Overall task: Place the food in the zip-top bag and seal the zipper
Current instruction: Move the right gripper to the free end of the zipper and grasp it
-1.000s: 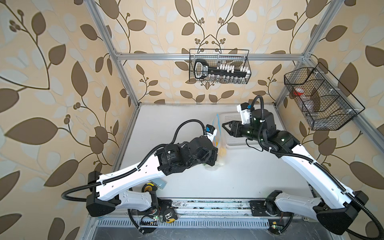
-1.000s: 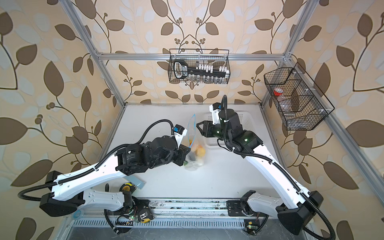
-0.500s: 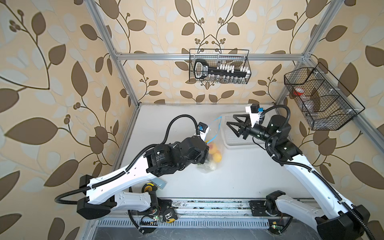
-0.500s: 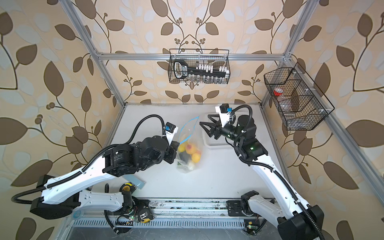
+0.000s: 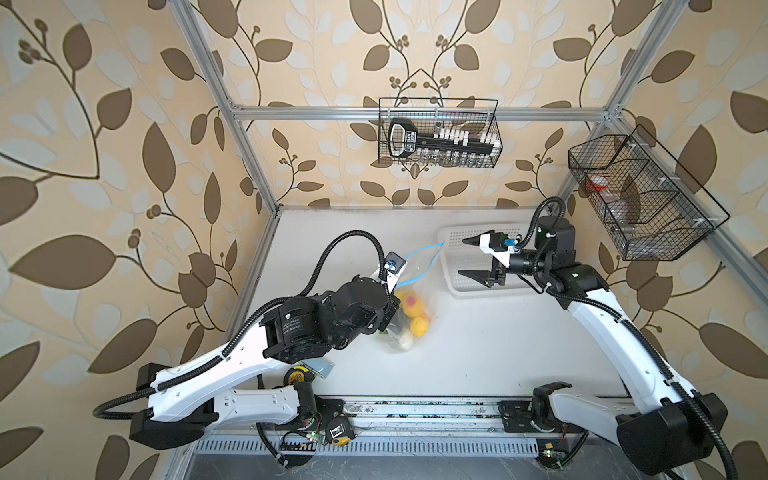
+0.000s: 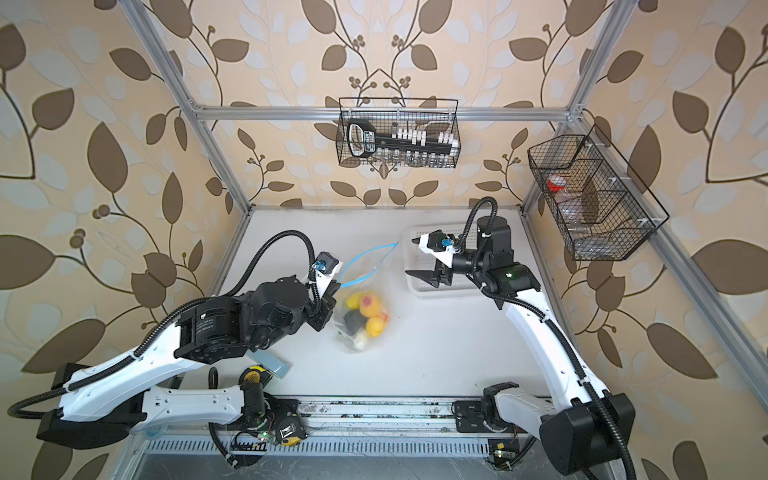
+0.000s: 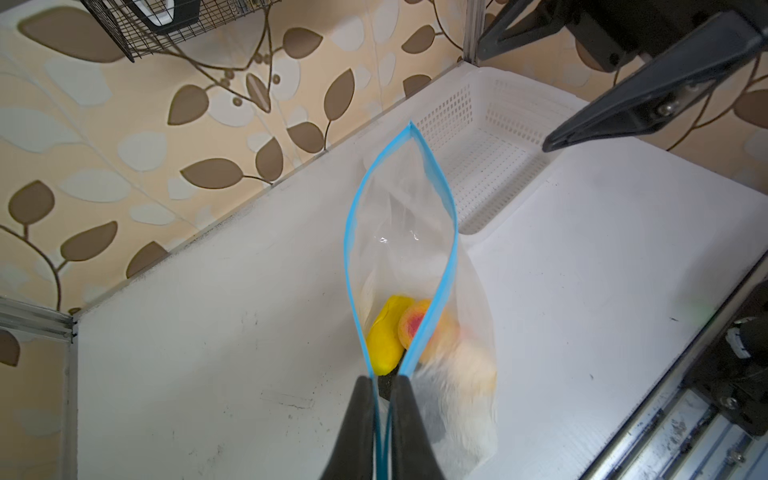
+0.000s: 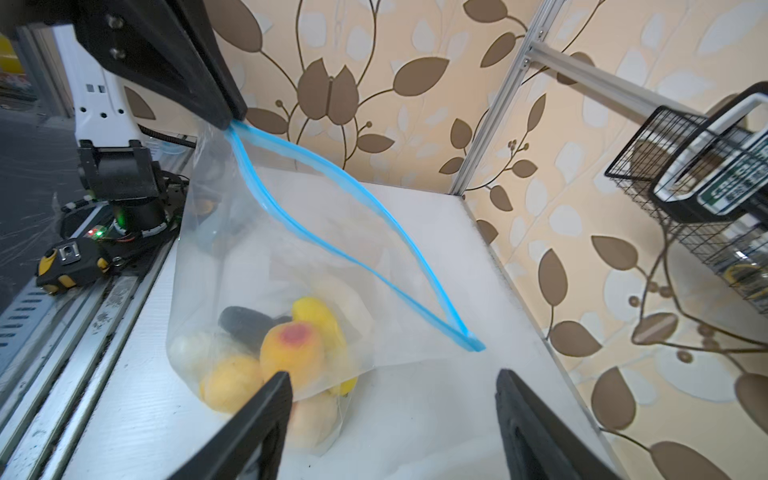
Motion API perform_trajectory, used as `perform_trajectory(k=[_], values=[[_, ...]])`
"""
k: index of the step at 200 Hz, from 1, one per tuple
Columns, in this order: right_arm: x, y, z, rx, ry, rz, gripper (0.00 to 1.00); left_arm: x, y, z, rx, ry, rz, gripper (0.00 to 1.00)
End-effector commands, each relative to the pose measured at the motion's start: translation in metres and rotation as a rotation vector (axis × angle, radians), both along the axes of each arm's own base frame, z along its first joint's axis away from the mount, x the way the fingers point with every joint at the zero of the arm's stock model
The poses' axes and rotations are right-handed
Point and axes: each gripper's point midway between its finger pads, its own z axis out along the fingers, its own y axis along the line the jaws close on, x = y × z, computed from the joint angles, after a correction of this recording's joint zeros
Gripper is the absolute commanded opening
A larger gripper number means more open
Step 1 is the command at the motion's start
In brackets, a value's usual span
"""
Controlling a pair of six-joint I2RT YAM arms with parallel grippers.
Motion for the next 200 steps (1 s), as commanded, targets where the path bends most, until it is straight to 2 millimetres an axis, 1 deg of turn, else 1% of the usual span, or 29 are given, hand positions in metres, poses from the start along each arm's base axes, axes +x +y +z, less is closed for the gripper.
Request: perform_trajectory(k=[1,13,32,43,53,69,83,93,100,106,114,121,136,145,151,161,174,186,200], values=[[-0.007,0.0,-0.002,-0.011,-0.021,0.079,0.78,0.004,0.003,0.016,0.002,-0.098,-0.016,0.0],[0.001,0.001,-0.006,-0.009,-0.018,0.074,0.76,0.002,0.002,0.014,0.01,-0.107,-0.036,0.0],[0.016,0.005,-0.004,0.029,-0.019,0.071,0.74,0.001,0.001,0.012,0.012,-0.116,-0.051,0.0],[0.028,0.007,0.0,0.083,0.019,0.046,0.73,0.001,0.001,0.009,0.015,-0.118,-0.052,0.0],[0.034,0.011,0.001,0.117,0.055,0.058,0.7,0.001,0.001,0.008,0.015,-0.117,-0.052,0.0],[0.03,0.024,-0.004,0.12,0.097,0.105,0.69,0.002,0.001,0.006,0.009,-0.11,-0.044,0.0],[0.014,0.032,-0.016,0.077,0.129,0.149,0.71,0.001,0.0,0.004,0.0,-0.095,-0.042,0.0],[0.0,0.031,-0.027,0.036,0.135,0.168,0.74,0.0,-0.001,0.004,-0.018,-0.077,-0.04,0.0],[-0.005,0.03,-0.033,0.015,0.139,0.165,0.75,-0.001,-0.003,0.004,-0.034,-0.065,-0.039,0.0],[-0.006,0.028,-0.037,0.0,0.142,0.145,0.75,-0.002,-0.005,0.004,-0.048,-0.05,-0.044,0.0],[-0.003,0.025,-0.038,-0.01,0.133,0.106,0.76,-0.004,-0.006,0.003,-0.068,-0.031,-0.046,0.0],[0.001,0.021,-0.037,-0.009,0.132,0.076,0.76,-0.006,-0.009,0.003,-0.079,-0.014,-0.059,0.07],[0.005,0.007,-0.03,-0.002,0.116,0.036,0.76,-0.013,-0.012,0.002,-0.109,0.036,-0.08,0.29],[0.002,-0.001,-0.026,-0.005,0.1,0.045,0.76,-0.02,-0.015,0.002,-0.123,0.077,-0.112,0.39],[-0.004,-0.005,-0.025,-0.012,0.087,0.062,0.76,-0.025,-0.016,0.001,-0.135,0.107,-0.125,0.44],[-0.016,-0.011,-0.023,-0.01,0.054,0.103,0.75,-0.032,-0.016,0.0,-0.155,0.149,-0.145,0.51],[-0.028,-0.011,-0.023,0.002,0.025,0.143,0.75,-0.042,-0.017,-0.003,-0.186,0.198,-0.177,0.57],[-0.037,-0.004,-0.024,0.019,0.018,0.187,0.74,-0.05,-0.017,-0.006,-0.214,0.238,-0.199,0.63],[-0.042,0.007,-0.027,0.014,0.022,0.224,0.74,-0.059,-0.017,-0.011,-0.241,0.278,-0.225,0.67]])
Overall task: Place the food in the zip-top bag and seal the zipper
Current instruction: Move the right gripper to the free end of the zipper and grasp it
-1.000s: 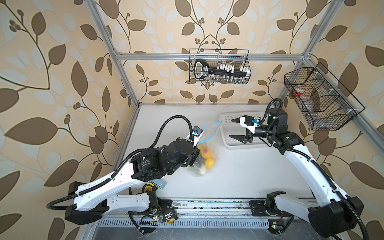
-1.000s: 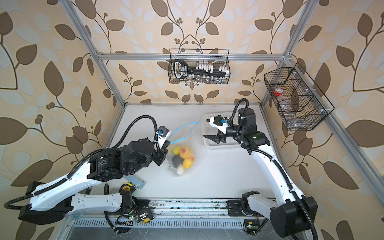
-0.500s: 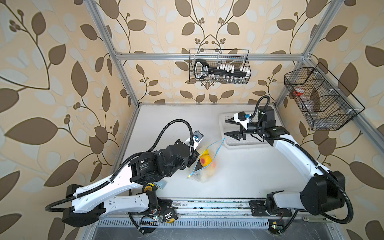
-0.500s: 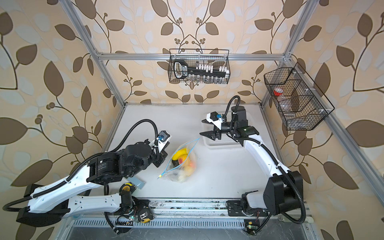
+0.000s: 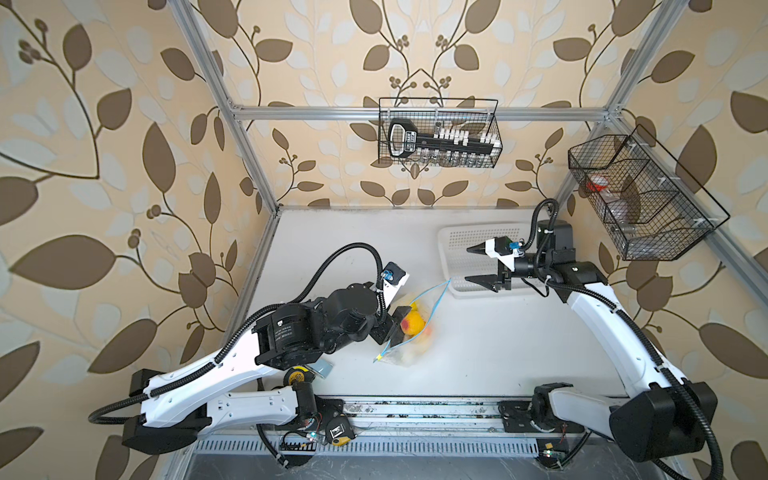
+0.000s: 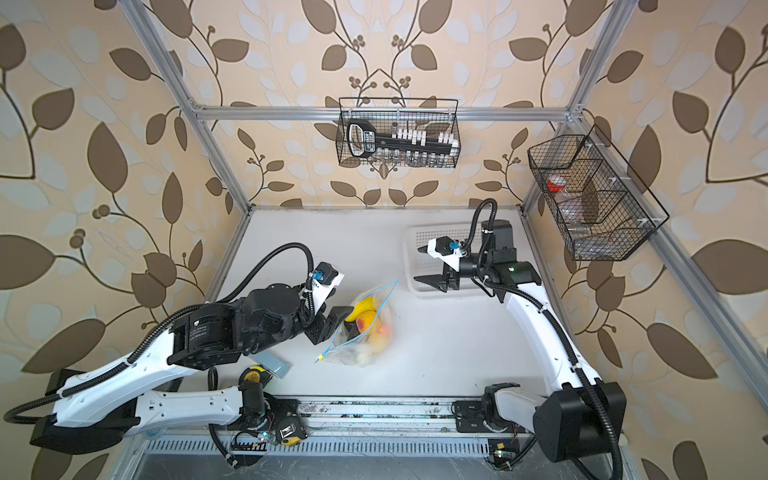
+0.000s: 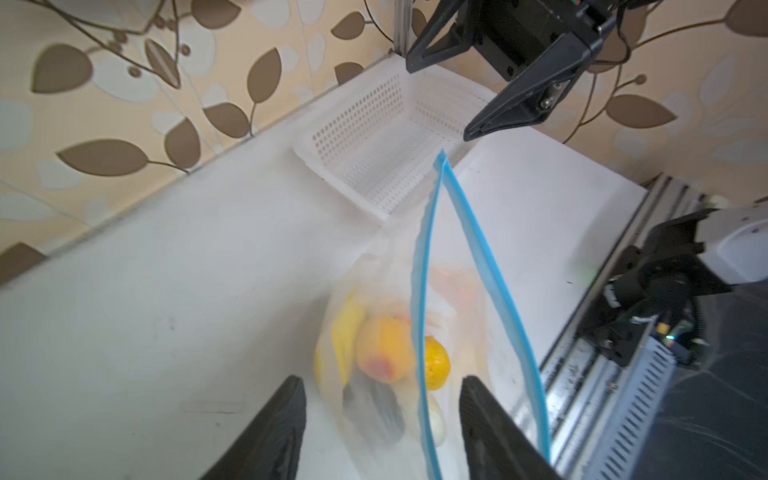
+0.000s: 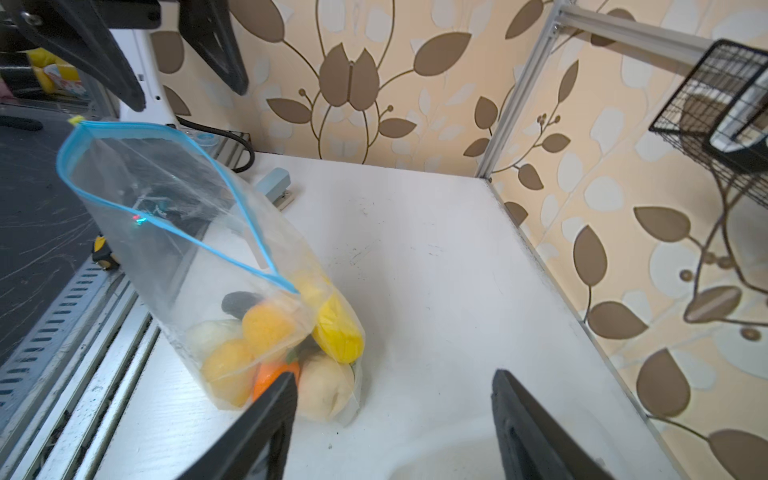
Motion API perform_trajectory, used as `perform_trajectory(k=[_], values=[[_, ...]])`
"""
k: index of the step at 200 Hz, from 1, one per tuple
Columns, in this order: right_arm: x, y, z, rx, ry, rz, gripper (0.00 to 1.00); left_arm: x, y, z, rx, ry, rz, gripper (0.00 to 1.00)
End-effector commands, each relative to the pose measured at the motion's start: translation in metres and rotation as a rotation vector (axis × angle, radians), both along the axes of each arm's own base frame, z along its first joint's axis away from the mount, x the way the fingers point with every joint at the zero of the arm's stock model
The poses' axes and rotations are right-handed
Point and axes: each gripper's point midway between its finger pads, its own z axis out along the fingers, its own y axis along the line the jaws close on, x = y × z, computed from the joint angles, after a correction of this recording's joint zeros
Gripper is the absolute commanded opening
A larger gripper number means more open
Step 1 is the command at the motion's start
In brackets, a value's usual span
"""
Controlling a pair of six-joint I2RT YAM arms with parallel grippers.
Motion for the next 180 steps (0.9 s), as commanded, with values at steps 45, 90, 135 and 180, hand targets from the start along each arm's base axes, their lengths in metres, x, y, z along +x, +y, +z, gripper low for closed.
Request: perform_trajectory(k=[45,90,135,180], values=[[-0.031,0.041,-0.008,0.011,-0.006,0.224,0.73,-0.035,0.011,-0.017,-0.102,0.202,-0.046,0.71],[-0.033,0.053,-0.016,-0.002,0.003,0.256,0.61,-0.038,0.018,-0.024,-0.129,0.221,-0.028,0.71],[-0.03,0.056,-0.012,0.007,-0.005,0.239,0.42,-0.038,0.017,-0.028,-0.11,0.23,-0.029,0.71],[-0.024,0.056,-0.008,0.028,-0.01,0.196,0.21,-0.038,0.018,-0.026,-0.124,0.22,-0.024,0.71]])
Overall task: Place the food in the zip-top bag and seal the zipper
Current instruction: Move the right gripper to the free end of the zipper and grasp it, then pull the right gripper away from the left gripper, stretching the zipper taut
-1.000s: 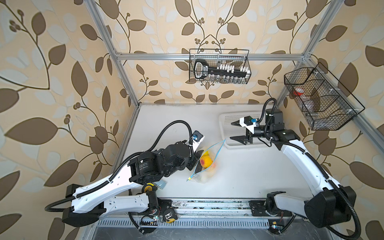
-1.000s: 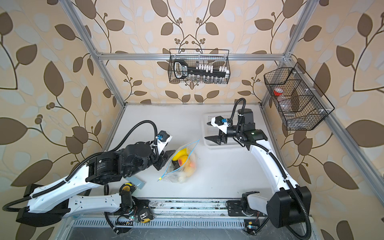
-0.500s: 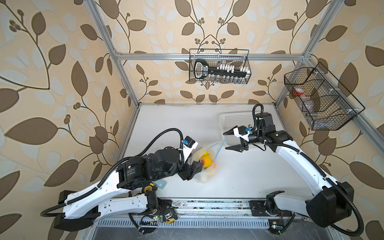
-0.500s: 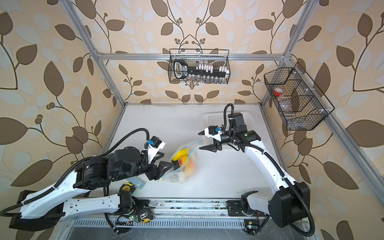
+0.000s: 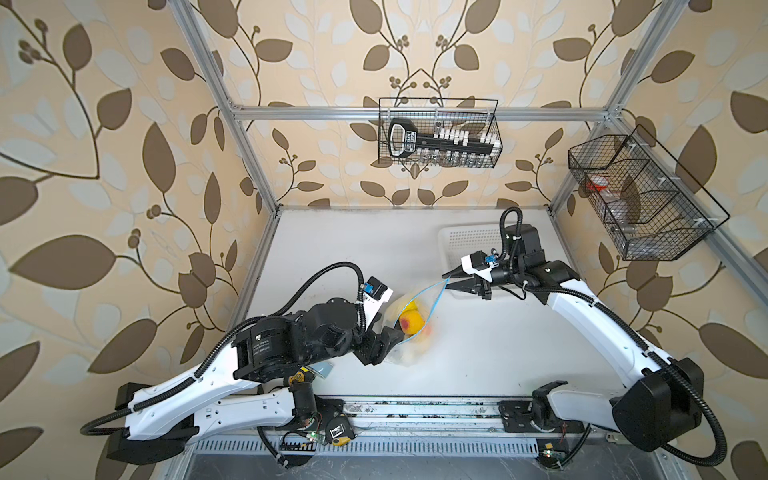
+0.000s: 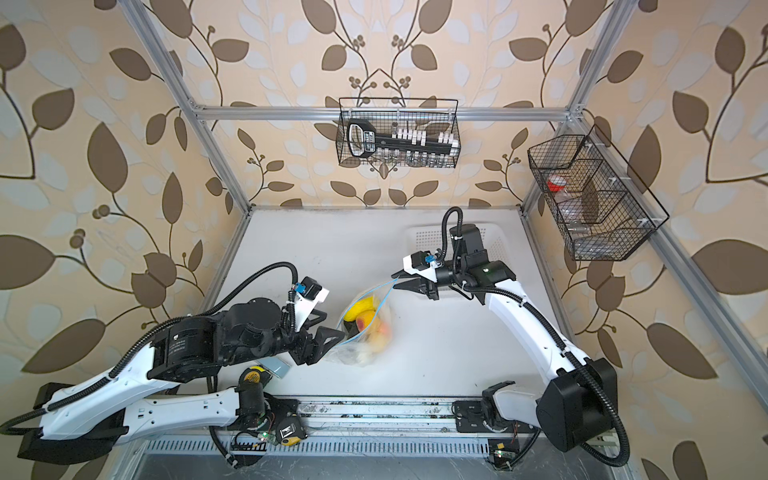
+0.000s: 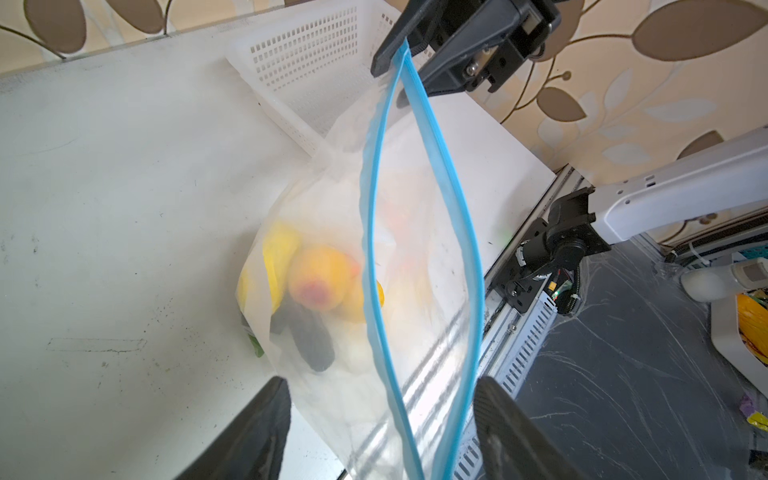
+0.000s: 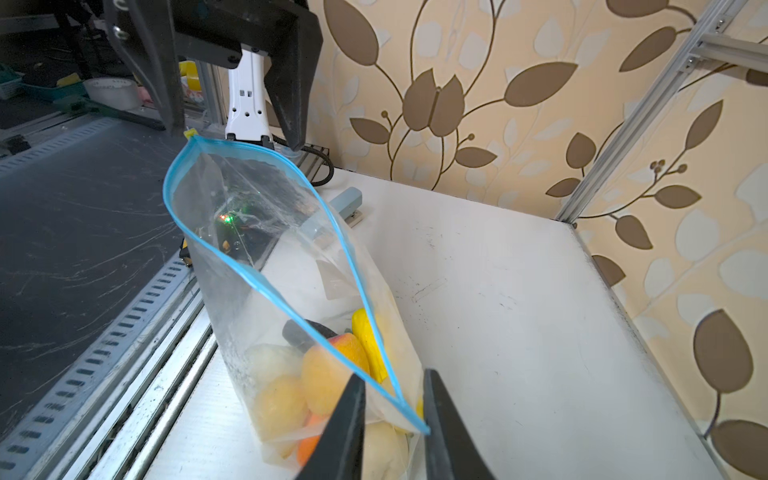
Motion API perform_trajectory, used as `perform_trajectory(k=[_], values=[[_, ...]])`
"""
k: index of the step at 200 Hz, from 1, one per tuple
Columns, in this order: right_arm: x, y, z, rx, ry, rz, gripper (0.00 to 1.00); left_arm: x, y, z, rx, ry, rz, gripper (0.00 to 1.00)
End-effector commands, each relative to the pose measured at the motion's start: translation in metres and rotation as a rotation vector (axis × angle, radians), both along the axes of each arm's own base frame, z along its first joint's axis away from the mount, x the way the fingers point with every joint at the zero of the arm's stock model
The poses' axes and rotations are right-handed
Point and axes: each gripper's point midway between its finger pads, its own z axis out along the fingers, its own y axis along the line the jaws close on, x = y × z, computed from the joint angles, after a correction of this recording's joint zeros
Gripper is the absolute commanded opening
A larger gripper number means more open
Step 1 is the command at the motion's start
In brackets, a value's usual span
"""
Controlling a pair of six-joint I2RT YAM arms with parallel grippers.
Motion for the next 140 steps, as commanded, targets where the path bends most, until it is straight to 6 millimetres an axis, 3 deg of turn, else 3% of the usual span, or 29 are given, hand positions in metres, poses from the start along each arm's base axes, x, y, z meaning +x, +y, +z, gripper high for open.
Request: perform_trajectory(k=[1,61,103,140], values=[[-0.002,0.001,0.006,0.022,-0.029,-0.001,0.21,-0.002,0.001,0.002,-0.02,0.007,0.0,0.71],[-0.001,0.001,0.013,0.039,-0.039,-0.026,0.0,-0.004,0.005,0.001,-0.025,0.02,0.013,0.71],[0.005,-0.001,0.022,0.051,-0.044,-0.082,0.0,-0.008,0.006,0.002,-0.046,0.051,0.009,0.71],[0.01,-0.003,0.029,0.052,-0.048,-0.121,0.0,-0.01,0.002,-0.008,-0.022,0.088,0.003,0.66]])
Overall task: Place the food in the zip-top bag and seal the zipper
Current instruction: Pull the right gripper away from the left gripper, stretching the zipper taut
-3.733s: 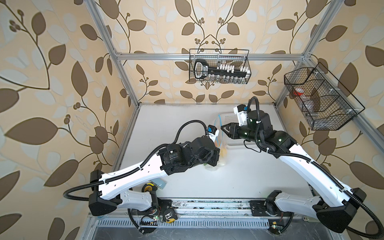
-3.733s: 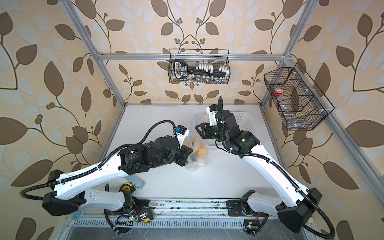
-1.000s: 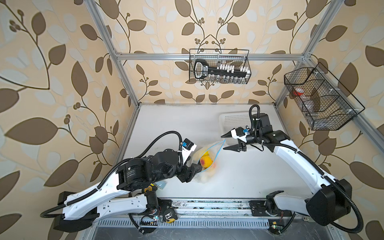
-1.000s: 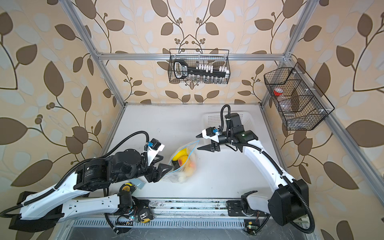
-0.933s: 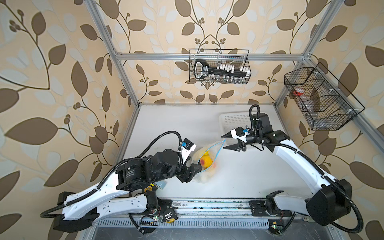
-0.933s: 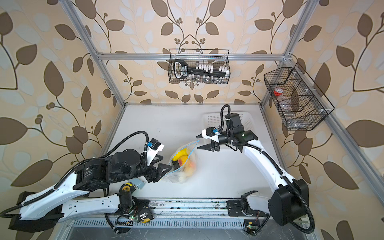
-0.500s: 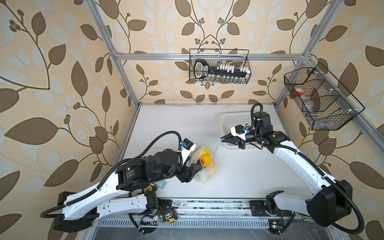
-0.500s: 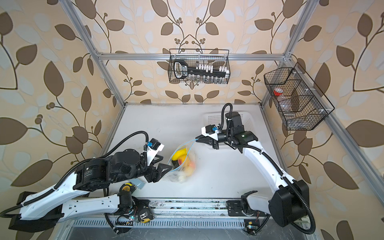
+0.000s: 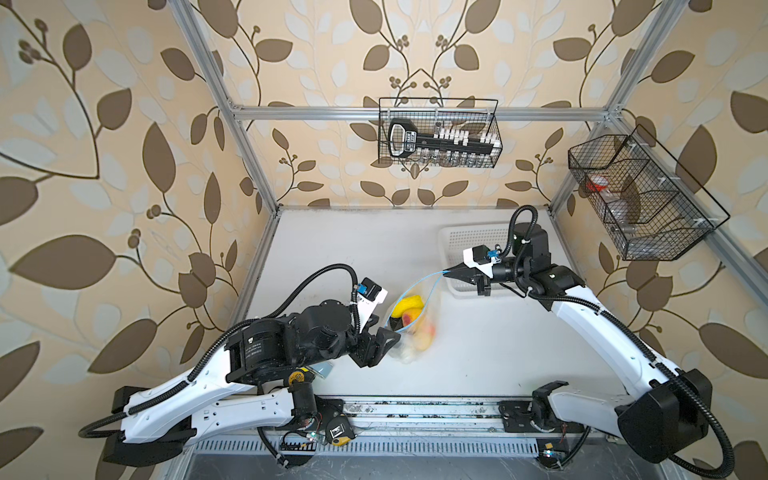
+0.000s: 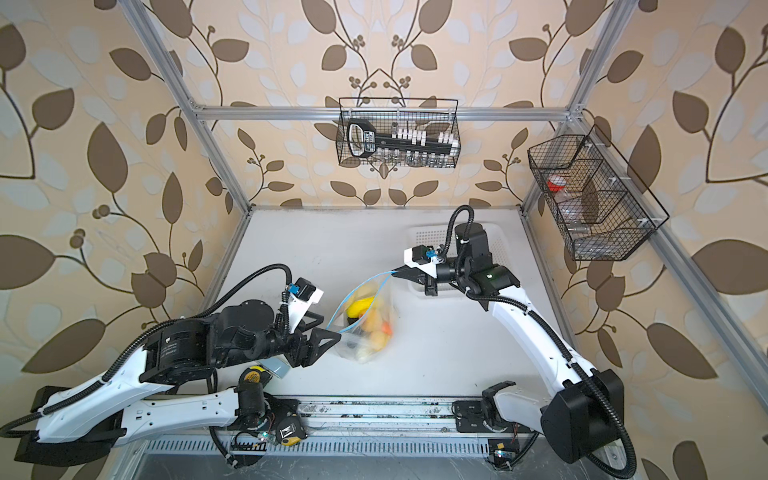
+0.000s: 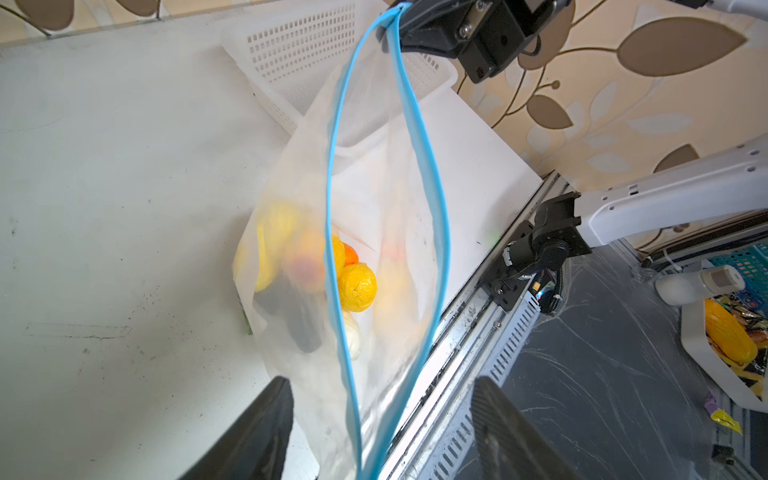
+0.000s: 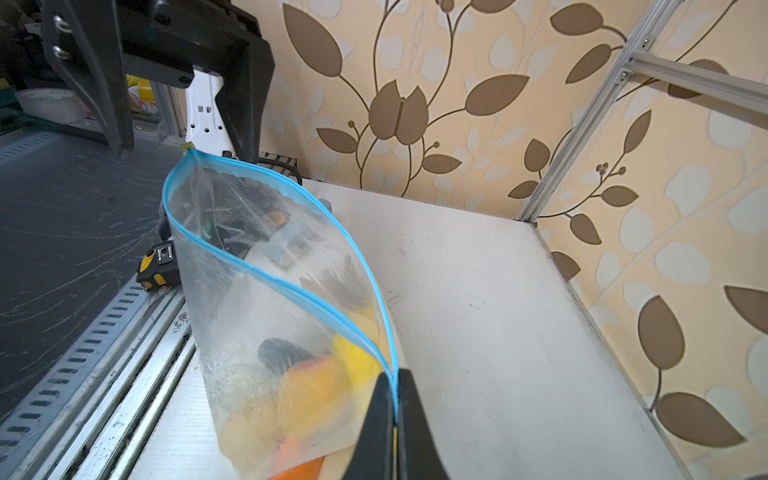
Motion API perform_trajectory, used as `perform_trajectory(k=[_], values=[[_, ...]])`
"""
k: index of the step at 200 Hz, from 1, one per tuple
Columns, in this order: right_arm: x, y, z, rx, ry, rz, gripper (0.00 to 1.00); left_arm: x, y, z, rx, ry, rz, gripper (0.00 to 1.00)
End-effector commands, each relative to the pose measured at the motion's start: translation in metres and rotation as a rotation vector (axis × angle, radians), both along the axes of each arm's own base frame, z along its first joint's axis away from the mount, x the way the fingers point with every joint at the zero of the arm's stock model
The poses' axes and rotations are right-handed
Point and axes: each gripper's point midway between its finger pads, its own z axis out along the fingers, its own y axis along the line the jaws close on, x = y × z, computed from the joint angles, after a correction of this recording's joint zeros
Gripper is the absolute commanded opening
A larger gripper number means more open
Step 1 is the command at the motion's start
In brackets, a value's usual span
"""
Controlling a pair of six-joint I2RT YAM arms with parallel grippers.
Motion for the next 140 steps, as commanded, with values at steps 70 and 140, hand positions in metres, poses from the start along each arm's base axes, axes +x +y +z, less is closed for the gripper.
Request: perform_trajectory(k=[70,140], values=[[0.007,-0.009,0.017,0.027,-0.014,-0.062,0.0,0.007,0.016,-0.021,0.07,0.002,0.075,0.4],[0.009,-0.014,0.022,0.019,0.001,-0.09,0.0,0.01,0.017,-0.017,0.076,-0.024,0.078,0.13]])
